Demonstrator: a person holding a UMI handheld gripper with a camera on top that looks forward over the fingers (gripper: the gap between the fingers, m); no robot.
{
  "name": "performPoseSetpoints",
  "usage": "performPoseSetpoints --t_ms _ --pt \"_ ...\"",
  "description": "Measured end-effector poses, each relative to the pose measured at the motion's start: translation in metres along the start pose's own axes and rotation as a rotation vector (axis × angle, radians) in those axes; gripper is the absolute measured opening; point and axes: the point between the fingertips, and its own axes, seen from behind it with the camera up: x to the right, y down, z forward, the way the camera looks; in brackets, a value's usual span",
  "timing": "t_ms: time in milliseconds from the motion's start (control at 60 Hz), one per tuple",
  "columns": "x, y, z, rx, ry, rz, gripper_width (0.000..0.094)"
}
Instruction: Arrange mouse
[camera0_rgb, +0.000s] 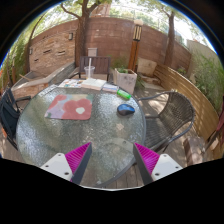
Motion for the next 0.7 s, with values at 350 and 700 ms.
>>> performPoseSetpoints --t_ms 350,700 --pt "0.034 -0.068 0.206 0.015 -0.014 0.121 0.0848" --pt "0.043 -0.114 0.276 0.002 -0.005 0.175 0.0802"
